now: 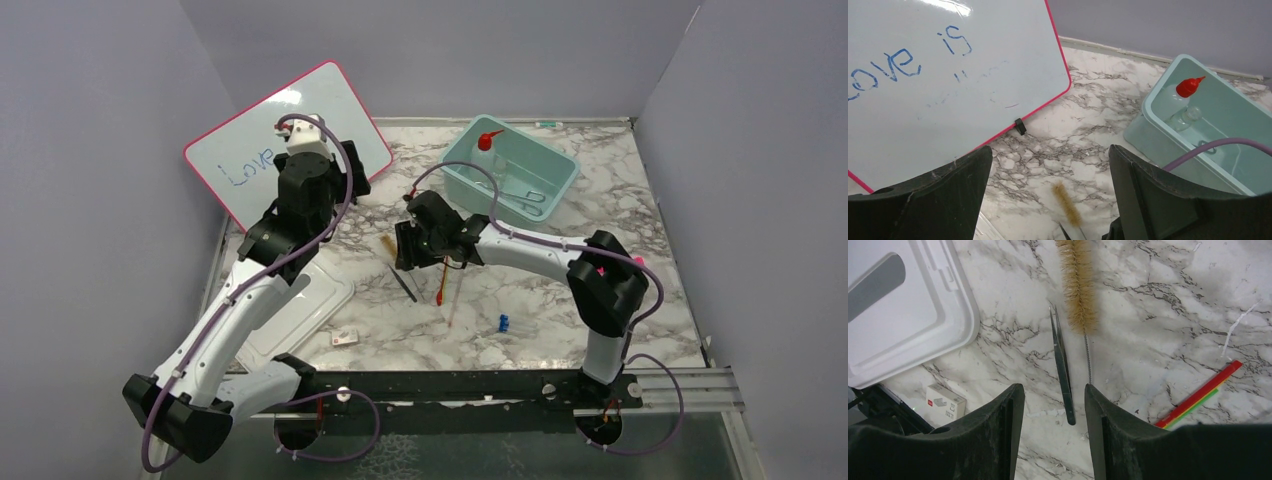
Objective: Organize the chemistry lab equipment
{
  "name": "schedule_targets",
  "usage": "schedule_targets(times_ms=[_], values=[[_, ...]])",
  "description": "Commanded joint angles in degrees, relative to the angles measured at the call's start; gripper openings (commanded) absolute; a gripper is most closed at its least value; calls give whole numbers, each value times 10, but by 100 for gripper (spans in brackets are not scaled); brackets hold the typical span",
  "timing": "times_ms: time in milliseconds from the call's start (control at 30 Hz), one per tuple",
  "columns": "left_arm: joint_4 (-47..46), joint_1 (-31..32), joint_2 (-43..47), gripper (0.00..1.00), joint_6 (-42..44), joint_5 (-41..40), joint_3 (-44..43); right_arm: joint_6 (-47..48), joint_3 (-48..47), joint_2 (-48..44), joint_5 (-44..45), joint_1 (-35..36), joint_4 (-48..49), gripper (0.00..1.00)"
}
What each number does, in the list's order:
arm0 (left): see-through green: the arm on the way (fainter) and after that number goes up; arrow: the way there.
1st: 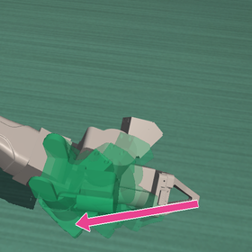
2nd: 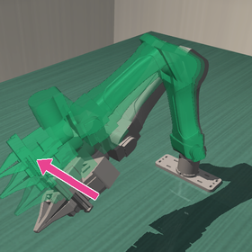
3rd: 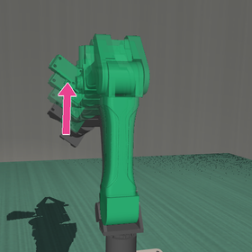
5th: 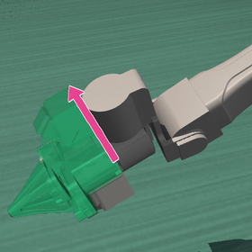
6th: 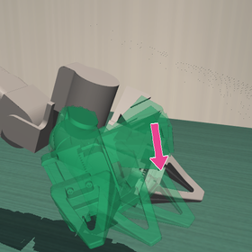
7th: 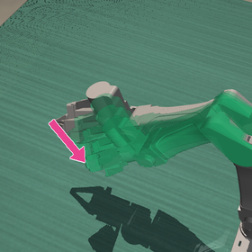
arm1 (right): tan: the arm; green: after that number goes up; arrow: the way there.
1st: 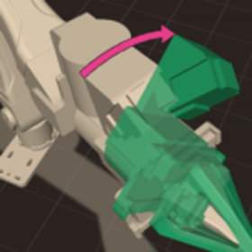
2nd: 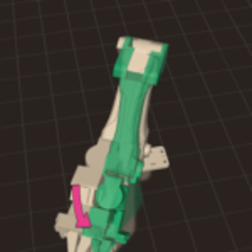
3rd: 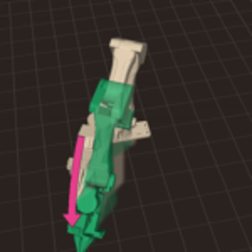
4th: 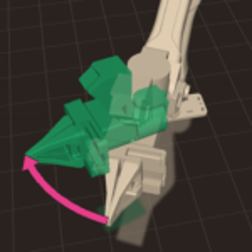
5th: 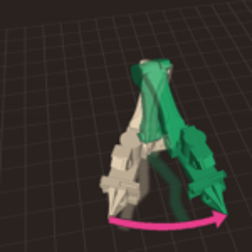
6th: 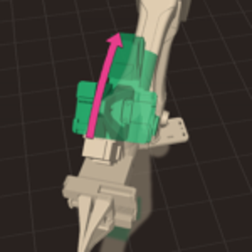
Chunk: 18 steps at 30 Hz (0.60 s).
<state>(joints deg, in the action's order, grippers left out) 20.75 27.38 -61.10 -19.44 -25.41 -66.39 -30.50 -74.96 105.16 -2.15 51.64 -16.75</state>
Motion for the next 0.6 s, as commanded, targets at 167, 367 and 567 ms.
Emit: schedule_targets(times_ms=[167, 367, 567], values=[[-6, -2, 12, 89, -4, -5, 15, -4, -58, 60, -25, 1, -34, 52], [0, -2, 0, 89, -1, -7, 3, 7, -68, 82, -30, 1, -35, 49], [3, -2, -8, 89, -3, -9, 0, 25, -80, 104, -38, 1, -37, 42]])
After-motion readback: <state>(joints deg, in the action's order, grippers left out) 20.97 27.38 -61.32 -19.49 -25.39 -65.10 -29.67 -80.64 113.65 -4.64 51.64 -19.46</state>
